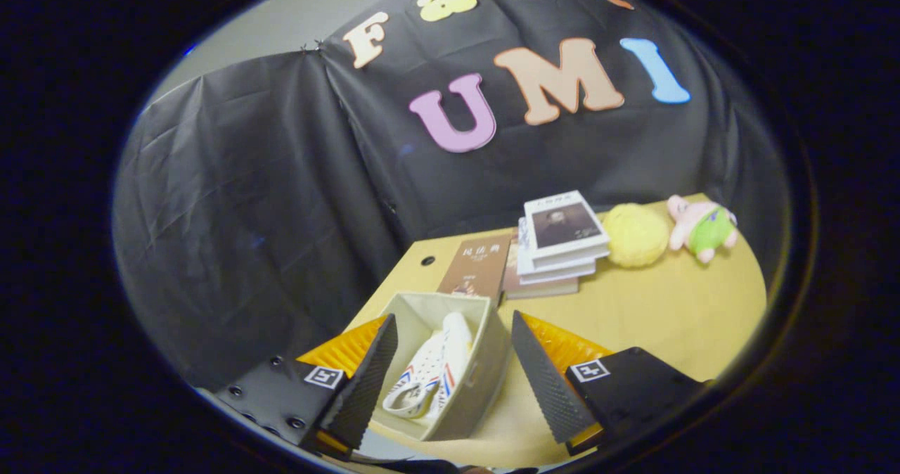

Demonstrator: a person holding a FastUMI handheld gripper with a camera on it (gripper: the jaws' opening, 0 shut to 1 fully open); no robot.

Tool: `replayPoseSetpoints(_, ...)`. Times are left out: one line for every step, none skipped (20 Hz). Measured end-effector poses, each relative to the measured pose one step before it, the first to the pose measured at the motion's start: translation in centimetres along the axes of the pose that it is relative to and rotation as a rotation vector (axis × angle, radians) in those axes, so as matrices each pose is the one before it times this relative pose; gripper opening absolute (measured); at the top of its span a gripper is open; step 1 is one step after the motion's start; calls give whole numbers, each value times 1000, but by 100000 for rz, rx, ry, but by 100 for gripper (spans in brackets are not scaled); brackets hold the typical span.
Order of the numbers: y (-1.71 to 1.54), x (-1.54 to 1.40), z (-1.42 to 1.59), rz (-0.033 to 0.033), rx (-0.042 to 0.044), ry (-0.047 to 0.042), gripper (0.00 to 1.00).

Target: Open the storage box then place both shoes into the box .Put the left shoe in first, then the right shoe, with the right side of both shoes facing outward in a uniform manner.

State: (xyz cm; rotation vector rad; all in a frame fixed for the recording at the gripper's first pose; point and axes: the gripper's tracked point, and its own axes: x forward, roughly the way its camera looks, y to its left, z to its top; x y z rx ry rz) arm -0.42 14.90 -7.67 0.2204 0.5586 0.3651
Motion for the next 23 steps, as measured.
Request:
replayPoseSetpoints(-1074, -416, 1050, -1853, -2397, -3365, 100)
replayPoseSetpoints(-843, -638, 966, -1873, -2428, -2901, 100)
replayPoseSetpoints(-1065, -564, 1033, -2264, -2438, -3225, 100)
replayPoseSetpoints(-1083, -522, 1223, -2325, -2523, -4088, 100)
replayPoseSetpoints(-1152, -352, 1157, -2479, -2526, -4008, 100)
replayPoseSetpoints(-958, -200, 759, -2360, -2269, -4109, 100)
replayPoseSetpoints(-975, -137, 824, -1454, -1888, -3687, 100)
replayPoseSetpoints(-843, -295, 556, -1789, -1795, -2495, 100)
replayPoseSetpoints(-1099, -108, 428, -2252, -1694, -2275, 100)
replayPoseSetpoints(-1152, -250, 426, -2402, -1664, -2067, 100)
replayPoseSetpoints(-953, -143, 501, -2079, -1362, -1848, 100)
replayPoseSetpoints(-717, -192, 487, -1946, -1118, -2164, 100)
replayPoseSetpoints(-577, -180, 518, -1357, -1022, -2006, 100)
replayPoseSetpoints(-544, -241, 603, -1275, -808, -2384, 100)
replayPoseSetpoints(-449, -197, 401, -1065, -700, -2014, 100)
replayPoseSetpoints(-348, -28, 482, -645, -585, -1817, 100)
replayPoseSetpoints(-350, -58, 346, -694, -522, -1357, 100)
replayPoseSetpoints(-351, -150, 532, -634, -347, -810, 100)
replayPoseSetpoints(-408, -258, 471, -962, 127, -958, 100)
replayPoseSetpoints(-301, -251, 290, -647, 594, -505, 100)
replayPoseSetpoints(-168, -141, 37, -636, 1046, -189, 100)
replayPoseSetpoints(-217, 51, 17, -154, 1192, -5, 100)
replayPoseSetpoints(-126, 4, 96, -430, 1089, -287, 100)
